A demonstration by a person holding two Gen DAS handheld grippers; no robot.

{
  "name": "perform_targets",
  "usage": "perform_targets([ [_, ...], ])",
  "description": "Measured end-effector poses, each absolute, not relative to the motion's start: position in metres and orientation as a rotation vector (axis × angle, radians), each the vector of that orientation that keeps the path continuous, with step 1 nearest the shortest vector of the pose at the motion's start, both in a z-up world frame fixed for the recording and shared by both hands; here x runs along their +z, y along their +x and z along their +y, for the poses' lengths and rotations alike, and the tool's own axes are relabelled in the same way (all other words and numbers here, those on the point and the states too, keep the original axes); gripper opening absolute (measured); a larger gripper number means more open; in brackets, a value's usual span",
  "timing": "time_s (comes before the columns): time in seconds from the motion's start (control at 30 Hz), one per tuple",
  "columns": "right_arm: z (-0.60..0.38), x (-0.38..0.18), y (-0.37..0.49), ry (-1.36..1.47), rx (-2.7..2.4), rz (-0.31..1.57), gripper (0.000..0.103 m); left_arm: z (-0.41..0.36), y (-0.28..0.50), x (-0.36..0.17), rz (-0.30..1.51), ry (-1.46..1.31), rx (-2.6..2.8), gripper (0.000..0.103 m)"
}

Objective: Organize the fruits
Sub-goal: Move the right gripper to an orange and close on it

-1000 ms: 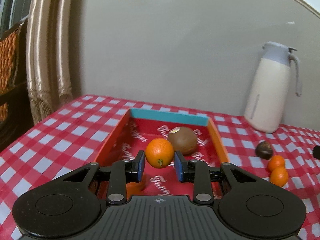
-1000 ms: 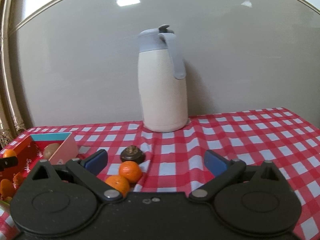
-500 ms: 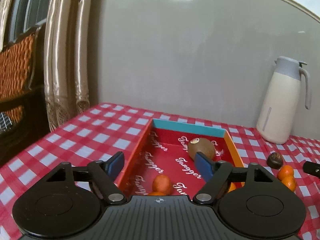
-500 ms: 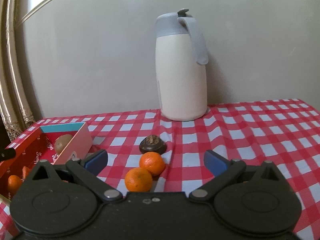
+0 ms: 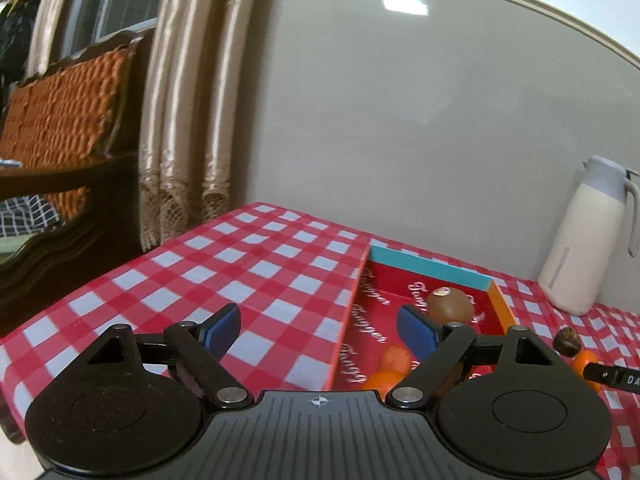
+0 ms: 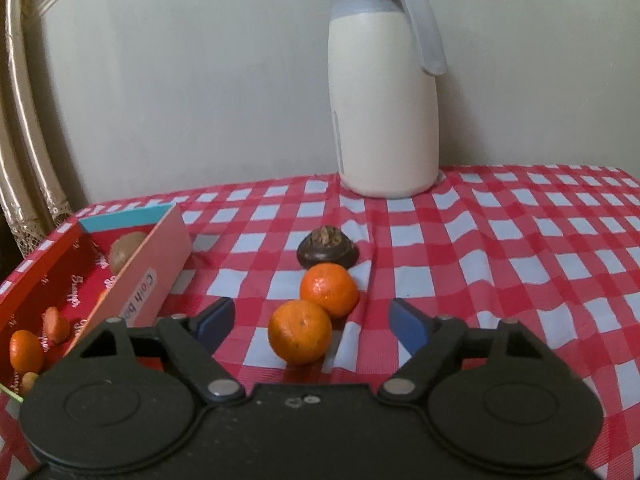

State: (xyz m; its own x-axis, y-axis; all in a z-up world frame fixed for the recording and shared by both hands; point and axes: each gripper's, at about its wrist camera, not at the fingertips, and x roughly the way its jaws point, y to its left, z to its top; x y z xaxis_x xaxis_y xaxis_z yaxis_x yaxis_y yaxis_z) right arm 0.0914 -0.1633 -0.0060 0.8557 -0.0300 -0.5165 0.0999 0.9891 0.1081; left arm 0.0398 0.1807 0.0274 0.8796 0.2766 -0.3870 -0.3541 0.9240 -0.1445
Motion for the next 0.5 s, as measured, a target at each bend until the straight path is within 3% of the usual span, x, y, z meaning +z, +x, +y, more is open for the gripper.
perform_targets([
  [0.3,-0.159,-0.017,0.107,0.148,-0.092,0.588,0.072,0.204,0.033,0.021,0.381,-0.252,0.382,0.087],
  [0.37,-0.159,-0.018,0.109,0.149,-0.093,0.591,0.064,0.207,0.033,0.02,0.386,-0.256,0.384,0.088],
  [0.43,-0.157,-0.02,0.11,0.149,-0.091,0.598,0.049,0.208,0.033,0.019,0.388,-0.259,0.388,0.088],
  [0.5,-0.156,-0.022,0.112,0.144,-0.088,0.608,0.048,0.21,0.033,0.019,0.388,-0.262,0.391,0.088],
])
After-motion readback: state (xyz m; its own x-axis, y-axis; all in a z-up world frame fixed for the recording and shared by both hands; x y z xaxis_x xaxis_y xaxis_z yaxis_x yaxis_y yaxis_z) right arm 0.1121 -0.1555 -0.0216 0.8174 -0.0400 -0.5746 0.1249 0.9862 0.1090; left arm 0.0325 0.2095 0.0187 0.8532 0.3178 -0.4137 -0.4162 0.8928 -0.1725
